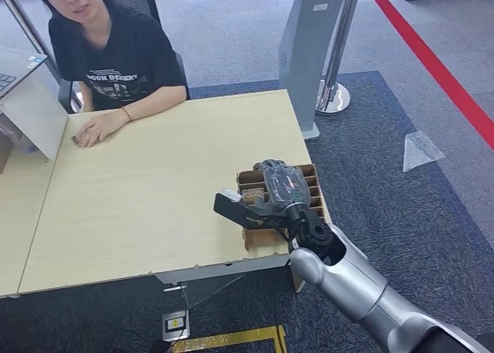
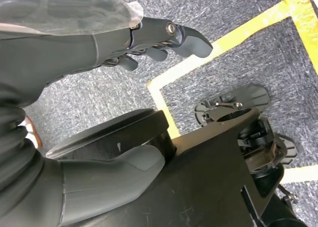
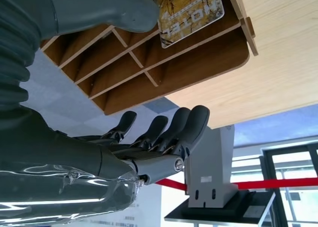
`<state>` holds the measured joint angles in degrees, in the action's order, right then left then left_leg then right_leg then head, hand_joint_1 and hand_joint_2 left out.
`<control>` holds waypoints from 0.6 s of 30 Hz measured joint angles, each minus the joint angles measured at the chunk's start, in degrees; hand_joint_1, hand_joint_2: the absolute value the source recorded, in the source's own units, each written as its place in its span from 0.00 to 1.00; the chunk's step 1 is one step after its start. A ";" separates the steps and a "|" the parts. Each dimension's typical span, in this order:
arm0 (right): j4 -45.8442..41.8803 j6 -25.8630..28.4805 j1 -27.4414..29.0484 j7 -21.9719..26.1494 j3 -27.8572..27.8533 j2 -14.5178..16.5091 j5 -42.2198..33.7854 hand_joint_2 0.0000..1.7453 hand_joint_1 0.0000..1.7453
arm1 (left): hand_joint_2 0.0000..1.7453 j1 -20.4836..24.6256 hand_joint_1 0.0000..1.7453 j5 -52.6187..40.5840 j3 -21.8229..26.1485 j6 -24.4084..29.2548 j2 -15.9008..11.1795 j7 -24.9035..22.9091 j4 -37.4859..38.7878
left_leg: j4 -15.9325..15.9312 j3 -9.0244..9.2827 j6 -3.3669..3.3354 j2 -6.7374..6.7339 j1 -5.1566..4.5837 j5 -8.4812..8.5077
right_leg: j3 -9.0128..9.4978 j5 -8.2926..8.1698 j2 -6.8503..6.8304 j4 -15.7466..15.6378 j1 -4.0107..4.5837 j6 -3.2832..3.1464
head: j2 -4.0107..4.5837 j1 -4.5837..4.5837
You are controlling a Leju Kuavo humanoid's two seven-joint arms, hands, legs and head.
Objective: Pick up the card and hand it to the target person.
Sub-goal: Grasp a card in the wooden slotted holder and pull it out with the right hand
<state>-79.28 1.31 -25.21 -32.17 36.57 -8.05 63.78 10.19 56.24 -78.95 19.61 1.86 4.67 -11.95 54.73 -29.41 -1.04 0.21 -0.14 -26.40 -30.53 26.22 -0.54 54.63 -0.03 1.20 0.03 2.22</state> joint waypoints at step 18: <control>5.61 0.31 -1.79 0.33 0.05 1.27 -0.17 1.00 0.35 | 1.00 0.07 0.00 -0.20 0.00 0.00 0.27 -0.05 -0.01 | 0.00 0.00 0.00 0.00 0.00 0.00 | 0.00 0.00 0.00 0.00 0.00 0.00 | -0.01 0.00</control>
<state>-73.67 1.62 -27.00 -31.85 36.62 -6.78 63.60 10.26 56.04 -78.95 19.61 2.13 4.62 -11.96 54.73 -29.41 -1.04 0.21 -0.14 -26.40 -30.53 26.22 -0.53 54.63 -0.03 1.20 0.02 2.22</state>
